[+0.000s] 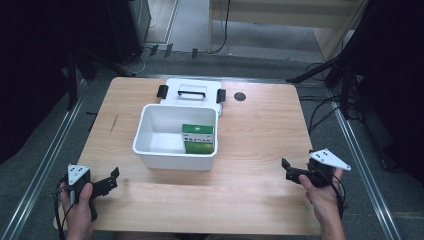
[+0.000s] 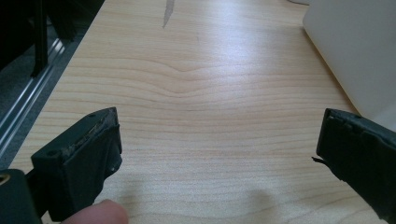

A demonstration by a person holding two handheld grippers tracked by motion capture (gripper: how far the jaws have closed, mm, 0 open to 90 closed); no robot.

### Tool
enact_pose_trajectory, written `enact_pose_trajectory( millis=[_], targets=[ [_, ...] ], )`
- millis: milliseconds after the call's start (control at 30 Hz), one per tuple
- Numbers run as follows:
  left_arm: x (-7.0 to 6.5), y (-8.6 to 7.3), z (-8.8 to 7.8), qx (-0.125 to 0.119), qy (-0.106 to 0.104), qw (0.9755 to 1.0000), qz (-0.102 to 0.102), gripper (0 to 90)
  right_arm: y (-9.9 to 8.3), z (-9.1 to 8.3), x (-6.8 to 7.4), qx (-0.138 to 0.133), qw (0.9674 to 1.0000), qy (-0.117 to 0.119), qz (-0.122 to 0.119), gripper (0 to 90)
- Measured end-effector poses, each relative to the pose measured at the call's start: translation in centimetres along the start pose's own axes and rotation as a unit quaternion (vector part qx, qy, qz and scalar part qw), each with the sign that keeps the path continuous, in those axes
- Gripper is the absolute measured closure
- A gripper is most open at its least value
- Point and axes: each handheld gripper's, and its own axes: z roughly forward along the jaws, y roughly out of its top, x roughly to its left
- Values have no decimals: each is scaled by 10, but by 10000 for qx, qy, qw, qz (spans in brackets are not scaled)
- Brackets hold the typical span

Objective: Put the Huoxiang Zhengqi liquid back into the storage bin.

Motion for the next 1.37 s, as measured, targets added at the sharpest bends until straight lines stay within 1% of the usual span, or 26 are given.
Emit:
enact_pose_trajectory(
  millis=[33,100,133,167,200,233,267,333,400,433,500,567,600,633,700,800,867,900,1000,1100,1200,1267,1300,1333,1367],
  targets=[
    [0,0,0,-1,-1,10000,-3,11,0,0,0,0,10000,0,0,0],
    [0,0,0,-2,0,10000,1,11,-8,-2,-4,28,10000,-39,51,0],
    [0,0,0,-3,1,10000,1,11,-16,-5,-7,52,9999,-71,106,0],
    [0,0,0,-2,2,10000,3,11,-16,-5,-7,52,9999,-71,106,0],
    [0,0,0,-2,3,10000,3,11,-23,-7,-11,47,9998,-98,138,0],
    [0,0,0,-2,3,10000,3,11,-23,-7,-11,47,9998,-98,138,0],
    [0,0,0,-4,4,10000,2,11,-30,-11,-14,31,9997,-92,208,0],
    [0,0,0,-5,6,10000,2,11,-33,-12,-15,31,9997,-98,237,0],
    [0,0,0,-6,7,10000,6,11,-41,-15,-17,45,9995,-132,284,0],
    [0,0,0,-6,9,10000,6,11,-50,-18,-19,82,9992,-138,353,0],
    [0,0,0,-6,9,10000,8,11,-53,-18,-20,109,9992,-150,354,0],
    [0,0,0,-3,11,10000,15,11,-60,-21,-21,161,9990,-174,378,0],
    [0,0,0,-4,12,10000,12,11,-63,-21,-20,179,9991,-164,351,0],
    [0,0,0,-2,13,10000,8,11,-68,-23,-18,225,9991,-214,297,0],
    [0,0,0,0,11,10000,8,11,-72,-24,-17,220,9991,-195,291,0],
    [0,0,0,7,5,10000,5,11,-74,-27,-16,131,9990,-195,387,0],
    [0,0,0,11,2,10000,8,11,-75,-26,-15,144,9991,-202,357,0],
    [0,0,0,19,-8,10000,23,10,-75,-24,-12,195,9992,-250,255,0],
    [-1,0,0,8,-9,10000,29,11,-74,-22,-10,239,9991,-272,202,0],
    [-1,0,0,10,-3,10000,32,11,-75,-23,-14,167,9990,-195,370,1],
    [-1,0,0,22,-4,10000,41,11,-75,-23,-15,175,9989,-165,392,1],
    [-1,0,1,30,15,10000,51,11,-74,-22,-13,263,9990,-168,324,2],
    [-2,0,1,25,19,10000,59,11,-74,-21,-13,267,9991,-155,301,13],
    [-2,0,1,19,23,10000,66,11,-74,-21,-13,281,9990,-178,299,45],
    [-2,0,1,19,23,10000,66,11,-74,-21,-13,281,9990,-178,299,45]
  ],
)
